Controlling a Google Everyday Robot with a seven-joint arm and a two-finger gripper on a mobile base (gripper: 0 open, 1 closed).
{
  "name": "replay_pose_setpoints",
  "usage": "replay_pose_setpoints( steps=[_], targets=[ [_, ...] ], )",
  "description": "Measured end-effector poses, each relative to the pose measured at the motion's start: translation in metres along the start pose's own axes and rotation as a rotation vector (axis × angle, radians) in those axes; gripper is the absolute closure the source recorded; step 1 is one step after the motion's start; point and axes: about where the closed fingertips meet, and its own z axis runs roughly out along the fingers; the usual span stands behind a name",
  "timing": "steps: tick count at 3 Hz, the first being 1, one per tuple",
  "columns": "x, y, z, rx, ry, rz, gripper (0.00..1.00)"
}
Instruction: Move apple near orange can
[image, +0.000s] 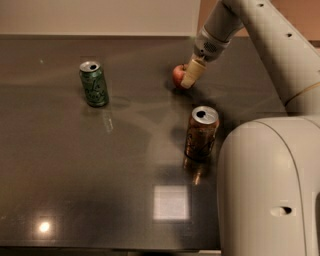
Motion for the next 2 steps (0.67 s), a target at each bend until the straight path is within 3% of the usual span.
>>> replay_pose_setpoints(
  steps=[1, 2],
  targets=[
    [0.017, 0.011, -0.022, -0.011, -0.012, -0.003, 1.00],
    [0.045, 0.029, -0.043, -0.030, -0.004, -0.023, 1.00]
  ],
)
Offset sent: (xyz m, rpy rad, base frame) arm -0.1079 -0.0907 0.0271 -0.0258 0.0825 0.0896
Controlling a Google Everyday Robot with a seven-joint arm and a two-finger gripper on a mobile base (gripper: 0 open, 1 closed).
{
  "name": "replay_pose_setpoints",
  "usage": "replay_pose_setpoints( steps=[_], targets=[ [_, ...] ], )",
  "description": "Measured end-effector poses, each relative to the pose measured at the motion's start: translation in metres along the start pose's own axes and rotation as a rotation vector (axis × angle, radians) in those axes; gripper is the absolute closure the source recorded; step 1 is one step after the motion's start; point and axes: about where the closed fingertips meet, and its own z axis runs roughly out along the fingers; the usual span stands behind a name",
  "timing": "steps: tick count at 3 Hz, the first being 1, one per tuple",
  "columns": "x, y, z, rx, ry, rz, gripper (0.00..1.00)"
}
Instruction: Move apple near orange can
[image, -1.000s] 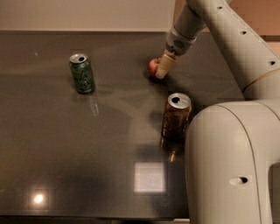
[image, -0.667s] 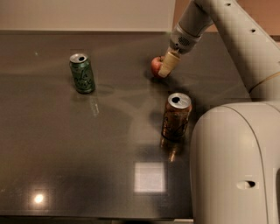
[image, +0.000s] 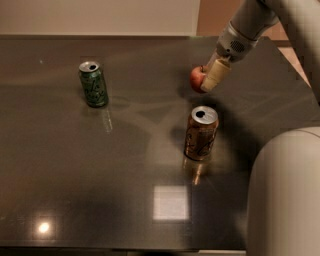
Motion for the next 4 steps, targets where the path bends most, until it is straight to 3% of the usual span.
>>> replay_pose_setpoints(
  steps=[2, 4],
  targets=[
    [0.049, 0.056, -0.023, -0.082, -0.017, -0.091, 1.00],
    [0.071, 0.127, -0.015, -0.204, -0.057, -0.254, 1.00]
  ],
)
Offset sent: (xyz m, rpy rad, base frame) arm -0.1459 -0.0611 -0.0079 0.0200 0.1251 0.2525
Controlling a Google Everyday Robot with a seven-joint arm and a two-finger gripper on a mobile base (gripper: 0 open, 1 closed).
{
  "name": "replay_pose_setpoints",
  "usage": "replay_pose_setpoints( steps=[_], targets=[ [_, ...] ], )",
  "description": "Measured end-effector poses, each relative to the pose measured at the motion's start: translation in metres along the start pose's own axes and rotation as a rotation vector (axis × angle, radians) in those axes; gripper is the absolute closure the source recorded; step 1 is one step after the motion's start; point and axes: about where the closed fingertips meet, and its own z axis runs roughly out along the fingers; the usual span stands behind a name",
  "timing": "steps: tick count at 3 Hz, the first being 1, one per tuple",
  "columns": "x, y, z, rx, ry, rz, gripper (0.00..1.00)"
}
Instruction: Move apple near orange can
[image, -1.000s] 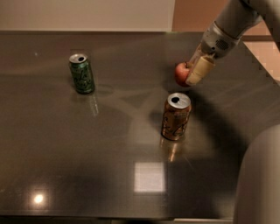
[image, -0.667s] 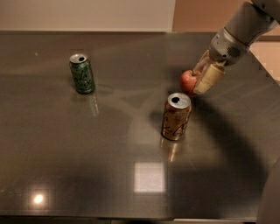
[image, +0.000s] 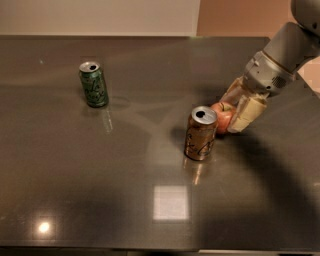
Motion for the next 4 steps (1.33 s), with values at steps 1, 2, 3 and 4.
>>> replay_pose_setpoints(
  steps=[1, 2, 3, 4],
  targets=[
    [0.000, 0.020, 0.010, -0.038, -0.008, -0.056, 0.82],
    [0.000, 0.031, 0.014, -0.058, -0.022, -0.103, 0.57],
    [0.002, 0.033, 0.016, -0.074, -0.039, -0.145, 0.35],
    [0.000, 0.025, 0.018, -0.047, -0.043, -0.146, 0.12]
  ],
)
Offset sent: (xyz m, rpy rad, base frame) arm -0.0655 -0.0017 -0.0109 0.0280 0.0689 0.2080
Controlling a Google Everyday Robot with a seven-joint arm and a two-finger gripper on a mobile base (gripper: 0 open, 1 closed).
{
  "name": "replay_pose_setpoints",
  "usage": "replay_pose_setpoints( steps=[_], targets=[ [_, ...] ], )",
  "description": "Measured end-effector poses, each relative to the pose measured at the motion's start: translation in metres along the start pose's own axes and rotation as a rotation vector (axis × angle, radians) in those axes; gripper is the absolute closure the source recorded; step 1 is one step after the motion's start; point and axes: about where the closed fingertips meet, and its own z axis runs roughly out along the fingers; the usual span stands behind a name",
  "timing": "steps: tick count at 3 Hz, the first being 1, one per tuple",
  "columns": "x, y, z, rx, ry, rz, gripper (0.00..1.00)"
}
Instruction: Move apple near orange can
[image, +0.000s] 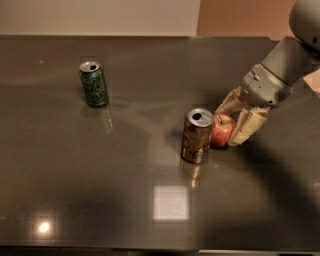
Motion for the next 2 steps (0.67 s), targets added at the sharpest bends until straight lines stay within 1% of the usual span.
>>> replay_pose_setpoints(
  steps=[1, 2],
  targets=[
    [-0.0017, -0.0120, 0.0031, 0.037, -0.005, -0.002, 0.00],
    [-0.0017, -0.0120, 0.0031, 0.037, -0.005, -0.002, 0.00]
  ],
)
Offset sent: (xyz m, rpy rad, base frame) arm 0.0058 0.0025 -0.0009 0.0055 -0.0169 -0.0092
